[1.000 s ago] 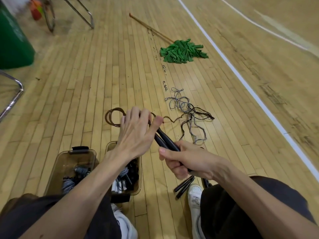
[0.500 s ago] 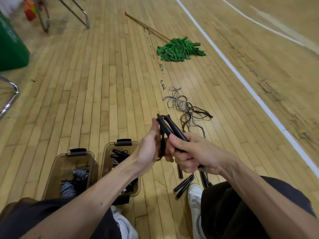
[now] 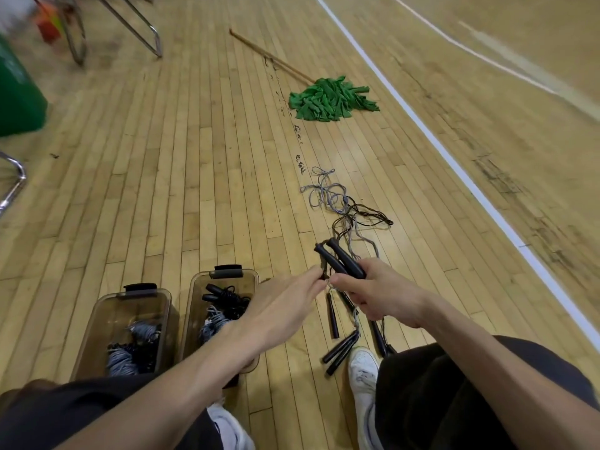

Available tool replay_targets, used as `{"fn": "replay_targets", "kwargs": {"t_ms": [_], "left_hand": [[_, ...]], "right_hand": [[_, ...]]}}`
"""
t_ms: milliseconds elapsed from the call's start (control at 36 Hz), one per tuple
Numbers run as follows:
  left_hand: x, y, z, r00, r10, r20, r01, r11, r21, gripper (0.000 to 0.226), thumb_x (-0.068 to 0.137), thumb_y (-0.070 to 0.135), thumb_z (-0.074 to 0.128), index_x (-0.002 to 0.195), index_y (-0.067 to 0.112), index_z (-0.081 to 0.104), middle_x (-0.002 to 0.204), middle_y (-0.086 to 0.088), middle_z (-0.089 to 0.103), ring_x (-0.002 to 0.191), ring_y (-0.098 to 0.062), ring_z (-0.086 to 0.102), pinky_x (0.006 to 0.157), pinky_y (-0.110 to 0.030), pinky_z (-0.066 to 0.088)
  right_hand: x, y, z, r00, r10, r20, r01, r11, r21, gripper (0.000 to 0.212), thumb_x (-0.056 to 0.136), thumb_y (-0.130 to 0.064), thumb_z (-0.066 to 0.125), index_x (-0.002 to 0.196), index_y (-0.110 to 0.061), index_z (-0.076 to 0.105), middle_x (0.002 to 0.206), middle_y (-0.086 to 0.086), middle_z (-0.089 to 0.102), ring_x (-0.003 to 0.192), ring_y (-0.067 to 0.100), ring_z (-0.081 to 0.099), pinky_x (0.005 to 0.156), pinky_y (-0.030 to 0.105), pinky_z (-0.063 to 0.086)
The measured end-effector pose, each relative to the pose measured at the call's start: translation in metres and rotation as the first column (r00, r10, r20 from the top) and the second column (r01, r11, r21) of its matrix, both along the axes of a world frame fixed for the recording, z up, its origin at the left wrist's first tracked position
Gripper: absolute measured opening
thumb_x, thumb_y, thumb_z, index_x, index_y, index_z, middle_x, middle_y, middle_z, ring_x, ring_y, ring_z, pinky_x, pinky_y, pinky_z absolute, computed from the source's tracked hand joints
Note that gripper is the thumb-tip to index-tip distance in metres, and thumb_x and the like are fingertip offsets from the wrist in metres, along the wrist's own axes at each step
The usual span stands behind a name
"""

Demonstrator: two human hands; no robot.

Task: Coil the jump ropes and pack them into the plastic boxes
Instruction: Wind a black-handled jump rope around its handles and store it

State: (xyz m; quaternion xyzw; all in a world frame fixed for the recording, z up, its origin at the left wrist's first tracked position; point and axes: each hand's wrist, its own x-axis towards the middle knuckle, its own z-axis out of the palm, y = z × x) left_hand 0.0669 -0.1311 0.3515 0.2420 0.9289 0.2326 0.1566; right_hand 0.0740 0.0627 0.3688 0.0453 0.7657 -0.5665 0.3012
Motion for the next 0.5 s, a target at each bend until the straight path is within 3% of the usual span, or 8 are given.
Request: {"fn": "replay_targets", "kwargs": {"t_ms": [83, 194, 306, 417, 500], "left_hand": [[-0.003, -0.005, 0.0, 0.958, -0.196, -0.208, 0.146, 0.961, -0.234, 0.03, 0.108, 0.044, 0.025, 0.12, 0.024, 0.043, 0.083, 0.006, 0.057, 0.074, -0.018, 0.059, 0.071, -0.036, 0.053], [-0.003, -0.005, 0.002, 0.902, -0.367, -0.227, 0.275, 0.895, -0.351, 0.028, 0.108, 0.042, 0.031, 0.114, 0.02, 0.047, 0.094, 0.003, 0.055, 0.085, -0.019, 0.059, 0.076, -0.037, 0.055], [-0.006, -0.01, 0.004, 0.879, -0.433, -0.198, 0.366, 0.881, -0.3, 0.026, 0.107, 0.038, 0.037, 0.12, 0.018, 0.049, 0.11, 0.003, 0.053, 0.091, -0.014, 0.053, 0.079, -0.032, 0.052], [-0.011, -0.016, 0.008, 0.861, -0.471, -0.19, 0.421, 0.871, -0.252, 0.03, 0.105, 0.04, 0.04, 0.115, 0.017, 0.056, 0.103, 0.007, 0.044, 0.085, -0.01, 0.045, 0.075, -0.026, 0.047], [-0.013, -0.018, 0.01, 0.876, -0.461, -0.143, 0.441, 0.884, -0.153, 0.028, 0.103, 0.041, 0.048, 0.107, 0.018, 0.063, 0.099, 0.008, 0.047, 0.085, -0.009, 0.047, 0.077, -0.03, 0.048]], "right_hand": [[0.001, 0.002, -0.01, 0.999, 0.042, -0.005, -0.041, 0.987, 0.154, 0.018, 0.101, -0.03, 0.06, 0.099, -0.012, 0.057, 0.067, 0.0, 0.046, 0.048, 0.009, 0.038, 0.045, 0.022, 0.038], [0.002, 0.0, -0.027, 0.981, 0.192, -0.03, -0.164, 0.903, 0.397, 0.019, 0.101, -0.037, 0.059, 0.096, -0.018, 0.06, 0.075, 0.001, 0.055, 0.058, 0.01, 0.048, 0.058, 0.024, 0.042], [0.003, -0.003, -0.037, 0.956, 0.295, -0.008, -0.249, 0.821, 0.513, 0.019, 0.1, -0.039, 0.058, 0.096, -0.021, 0.057, 0.078, 0.001, 0.059, 0.063, 0.013, 0.053, 0.062, 0.027, 0.044], [0.005, -0.008, -0.04, 0.916, 0.386, 0.109, -0.39, 0.796, 0.463, 0.028, 0.1, -0.043, 0.057, 0.094, -0.015, 0.057, 0.08, 0.005, 0.058, 0.065, 0.018, 0.051, 0.065, 0.036, 0.045], [0.008, -0.013, -0.038, 0.865, 0.471, 0.172, -0.499, 0.775, 0.389, 0.028, 0.101, -0.043, 0.056, 0.087, -0.019, 0.053, 0.075, 0.004, 0.049, 0.066, 0.023, 0.047, 0.063, 0.037, 0.044]]}}
